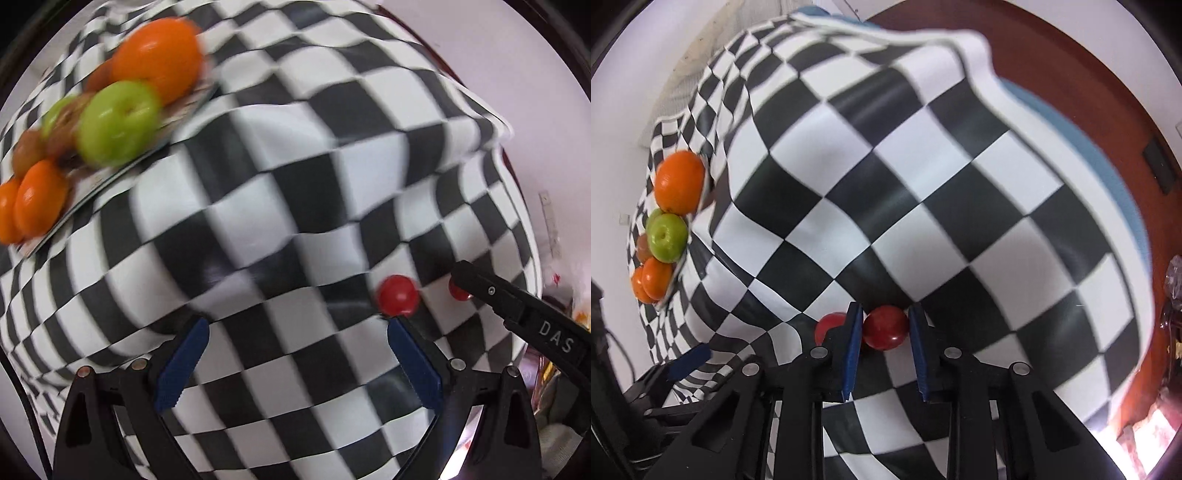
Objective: Organize fruits
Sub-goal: 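Grasp a cherry tomato with the right tool while the left tool grasps the other, then lower both cherry tomatoes onto the plate and open both tools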
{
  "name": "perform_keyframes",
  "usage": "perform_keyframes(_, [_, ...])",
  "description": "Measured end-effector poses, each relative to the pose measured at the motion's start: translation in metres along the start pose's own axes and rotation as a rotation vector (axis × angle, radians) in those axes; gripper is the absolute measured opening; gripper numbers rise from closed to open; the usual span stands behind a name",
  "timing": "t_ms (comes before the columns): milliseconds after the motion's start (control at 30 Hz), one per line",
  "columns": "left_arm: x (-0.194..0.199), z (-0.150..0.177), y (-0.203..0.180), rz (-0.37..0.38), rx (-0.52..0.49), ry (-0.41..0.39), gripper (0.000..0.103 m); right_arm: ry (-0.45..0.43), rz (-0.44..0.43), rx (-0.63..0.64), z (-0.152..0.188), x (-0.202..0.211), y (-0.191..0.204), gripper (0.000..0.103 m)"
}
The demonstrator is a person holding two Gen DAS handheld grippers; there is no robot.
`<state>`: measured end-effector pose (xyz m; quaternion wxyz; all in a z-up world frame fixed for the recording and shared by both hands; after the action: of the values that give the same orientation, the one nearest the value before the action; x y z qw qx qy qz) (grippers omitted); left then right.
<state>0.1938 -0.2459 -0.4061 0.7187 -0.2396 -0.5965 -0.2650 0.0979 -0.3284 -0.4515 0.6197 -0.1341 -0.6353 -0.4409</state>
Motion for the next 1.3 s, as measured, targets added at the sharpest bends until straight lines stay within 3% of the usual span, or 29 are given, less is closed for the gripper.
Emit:
perform_keyframes(67, [-0.001, -0.005, -0.019, 0.007, -0.046, -0.016, 0.096, -0.009, 0.007, -0.006, 0.001, 0.007, -0.006, 0.027])
perform_keyframes(267, [-0.015, -0.016, -0.057, 0.025, -0.114, 0.015, 0.063, -0.016, 0.021, -0.036, -0.008, 0.017, -0.033, 0.027])
perform_keyframes(333, [-0.018, -0.019, -0.064, 0.029, -0.121, 0.020, 0.062, -0.022, 0.023, -0.038, -0.008, 0.021, -0.039, 0.027])
perform_keyframes(733, [-0.045, -0.015, -0.078, 0.047, -0.123, 0.032, 0.028, -0.035, 0.028, -0.039, -0.004, 0.025, -0.050, 0.028])
perform_keyframes(1067, [-0.033, 0.001, -0.056, 0.069, -0.110, -0.001, 0.028, -0.039, 0.028, -0.026, -0.006, 0.028, -0.040, 0.028])
perform_keyframes(1300, [0.007, 0.015, -0.004, 0.105, -0.055, -0.057, 0.028, -0.062, -0.009, 0.009, -0.008, 0.048, -0.013, 0.028])
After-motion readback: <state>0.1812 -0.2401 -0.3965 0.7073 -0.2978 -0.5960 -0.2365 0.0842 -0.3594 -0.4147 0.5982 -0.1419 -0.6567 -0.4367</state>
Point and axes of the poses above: each gripper's, at about its wrist camera, not at the fingertips, and x roughly against the way its jaws point, y to its left, z to its underside, the point moved 8 cm from there along -x, roughly the way its jaws point, and after that the axes turned 12 degrees about y, right-handed, at the moved point
